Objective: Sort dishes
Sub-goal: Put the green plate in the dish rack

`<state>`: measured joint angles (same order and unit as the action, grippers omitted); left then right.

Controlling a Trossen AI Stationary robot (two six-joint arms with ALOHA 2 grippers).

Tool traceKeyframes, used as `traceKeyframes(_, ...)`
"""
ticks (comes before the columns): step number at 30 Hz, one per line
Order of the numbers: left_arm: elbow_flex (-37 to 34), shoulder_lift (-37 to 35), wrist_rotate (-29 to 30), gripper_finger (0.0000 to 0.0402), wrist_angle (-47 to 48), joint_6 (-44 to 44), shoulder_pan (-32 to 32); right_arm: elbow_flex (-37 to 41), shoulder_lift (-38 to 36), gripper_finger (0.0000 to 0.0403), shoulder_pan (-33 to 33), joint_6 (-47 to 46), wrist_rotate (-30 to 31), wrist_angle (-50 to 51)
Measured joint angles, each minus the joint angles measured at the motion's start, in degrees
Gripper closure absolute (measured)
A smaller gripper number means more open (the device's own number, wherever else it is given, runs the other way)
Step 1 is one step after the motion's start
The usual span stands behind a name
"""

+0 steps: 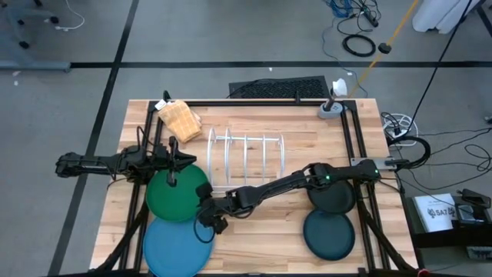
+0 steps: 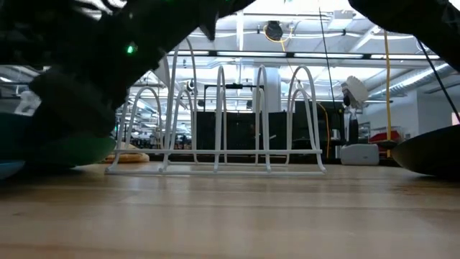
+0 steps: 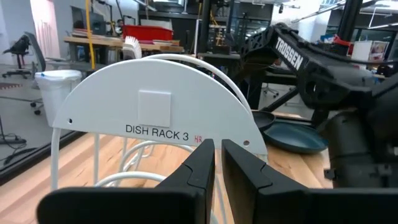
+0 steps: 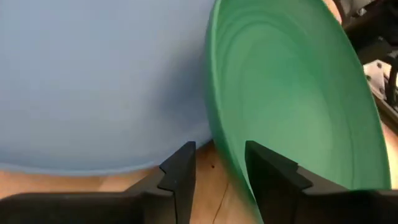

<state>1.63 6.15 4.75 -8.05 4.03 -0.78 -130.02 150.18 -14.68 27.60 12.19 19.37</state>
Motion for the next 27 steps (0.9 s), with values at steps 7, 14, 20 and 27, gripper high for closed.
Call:
traceKeyframes(7,0.02,-0.02,0.0,0.036,-0.03,0.02,0.0,0.02,1.49,0.0275,0.0,3.54,2.96,-0.88)
traceKeyframes(14,0.03,-0.01,0.02,0.036,-0.02,0.02,0.0,0.02,1.59,0.0336,-0.06,3.79,2.74,-1.37)
traceKeyframes(20,0.03,-0.02,0.02,0.036,-0.03,0.04,0.0,-0.06,1.59,0.0395,-0.33,7.66,4.47,-1.66)
traceKeyframes(27,0.02,0.0,-2.7,0.036,-7.93,-0.07,0.0,0.04,1.63,0.0397,-0.59,12.66,7.22,-1.95)
